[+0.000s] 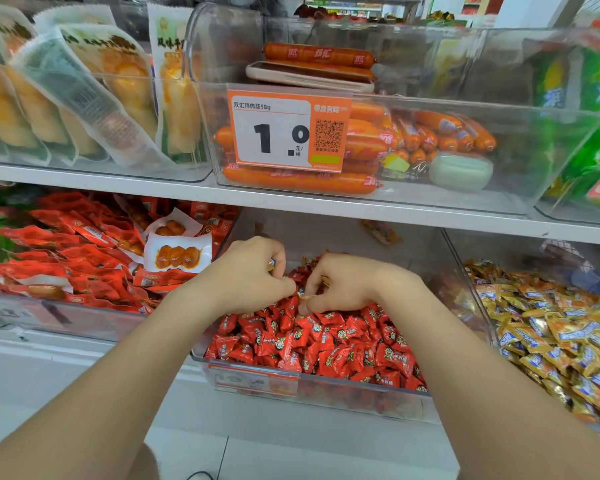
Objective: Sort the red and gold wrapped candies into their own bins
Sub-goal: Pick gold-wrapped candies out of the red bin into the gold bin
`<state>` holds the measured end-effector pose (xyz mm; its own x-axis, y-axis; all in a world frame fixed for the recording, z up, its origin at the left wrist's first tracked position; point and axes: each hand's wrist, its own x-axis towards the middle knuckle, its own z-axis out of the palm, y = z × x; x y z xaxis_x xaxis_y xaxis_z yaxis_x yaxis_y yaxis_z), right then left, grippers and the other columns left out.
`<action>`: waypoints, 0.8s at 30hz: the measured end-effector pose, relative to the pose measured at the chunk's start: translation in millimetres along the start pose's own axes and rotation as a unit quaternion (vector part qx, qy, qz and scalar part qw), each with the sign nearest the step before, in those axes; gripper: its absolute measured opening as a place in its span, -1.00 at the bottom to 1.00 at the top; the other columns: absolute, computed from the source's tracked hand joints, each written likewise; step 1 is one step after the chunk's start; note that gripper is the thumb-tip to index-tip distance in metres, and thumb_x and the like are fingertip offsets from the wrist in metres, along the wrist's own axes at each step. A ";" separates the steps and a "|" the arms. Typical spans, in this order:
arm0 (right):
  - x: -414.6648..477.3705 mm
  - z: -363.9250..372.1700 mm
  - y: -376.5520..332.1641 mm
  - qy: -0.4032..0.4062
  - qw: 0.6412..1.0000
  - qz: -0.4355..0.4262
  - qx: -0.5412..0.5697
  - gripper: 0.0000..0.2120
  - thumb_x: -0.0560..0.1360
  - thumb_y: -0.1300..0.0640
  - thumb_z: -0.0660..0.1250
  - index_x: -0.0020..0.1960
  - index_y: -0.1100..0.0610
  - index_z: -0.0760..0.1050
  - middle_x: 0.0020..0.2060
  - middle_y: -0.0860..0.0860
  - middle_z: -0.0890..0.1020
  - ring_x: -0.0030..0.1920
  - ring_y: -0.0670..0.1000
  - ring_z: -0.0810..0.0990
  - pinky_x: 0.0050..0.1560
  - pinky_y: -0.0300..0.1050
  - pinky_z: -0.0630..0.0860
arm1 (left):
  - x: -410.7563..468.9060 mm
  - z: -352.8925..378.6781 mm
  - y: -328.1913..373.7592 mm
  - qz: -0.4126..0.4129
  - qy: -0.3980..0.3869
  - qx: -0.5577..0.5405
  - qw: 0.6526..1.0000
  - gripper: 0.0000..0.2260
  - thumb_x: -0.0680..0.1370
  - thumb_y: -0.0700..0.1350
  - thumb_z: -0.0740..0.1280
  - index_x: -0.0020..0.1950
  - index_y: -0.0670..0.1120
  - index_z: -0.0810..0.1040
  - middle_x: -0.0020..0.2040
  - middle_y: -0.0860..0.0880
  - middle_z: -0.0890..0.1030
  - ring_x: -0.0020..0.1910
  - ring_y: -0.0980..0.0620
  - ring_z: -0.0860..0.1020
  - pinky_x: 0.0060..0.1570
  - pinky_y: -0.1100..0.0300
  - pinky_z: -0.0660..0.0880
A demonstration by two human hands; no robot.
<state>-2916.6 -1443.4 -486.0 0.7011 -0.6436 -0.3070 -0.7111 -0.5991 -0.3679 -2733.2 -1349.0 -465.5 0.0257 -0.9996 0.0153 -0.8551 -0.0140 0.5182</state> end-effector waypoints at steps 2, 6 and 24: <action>-5.3 0.2 -0.4 -0.014 1.000 0.003 -0.002 -0.63 0.43 -0.35 0.50 0.04 -0.10 0.73 -0.15 -0.18 0.68 -0.13 -0.15 0.60 -0.09 -0.14 0.53 | 1.7 1.1 -1.4 -0.002 -0.002 -0.009 1.000 -0.96 0.49 -0.01 0.42 -0.14 0.06 0.60 -0.27 0.05 0.64 -0.30 0.09 0.59 -0.28 0.20 0.48; -4.0 10.9 -7.3 0.032 0.999 -0.002 -0.031 -0.67 0.46 -0.27 0.52 -0.13 0.00 0.70 -0.36 -0.12 0.60 -0.29 -0.09 0.55 -0.21 -0.07 0.50 | 3.5 4.5 -2.7 -0.005 -0.003 -0.018 1.000 -0.84 0.58 -0.01 0.32 -0.15 0.07 0.67 -0.25 0.03 0.68 -0.28 0.07 0.64 -0.25 0.20 0.54; -142.0 -8.1 -2.6 0.300 0.926 0.066 0.220 -0.62 0.64 0.01 0.26 -0.21 0.27 0.41 -0.44 -0.01 0.31 -0.44 -0.01 0.23 -0.44 -0.11 0.19 | -31.2 23.4 72.8 0.043 -0.068 -0.289 0.954 -0.83 0.65 0.09 0.38 -0.03 0.04 0.66 -0.35 -0.04 0.38 -0.39 -0.02 0.27 -0.38 0.11 0.23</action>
<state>-3014.7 -1354.4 -434.3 0.3603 -0.9251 0.1199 -0.6059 -0.3298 -0.7239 -2808.4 -1319.4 -448.3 -0.1321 -0.9912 -0.0118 -0.4219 0.0454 0.9055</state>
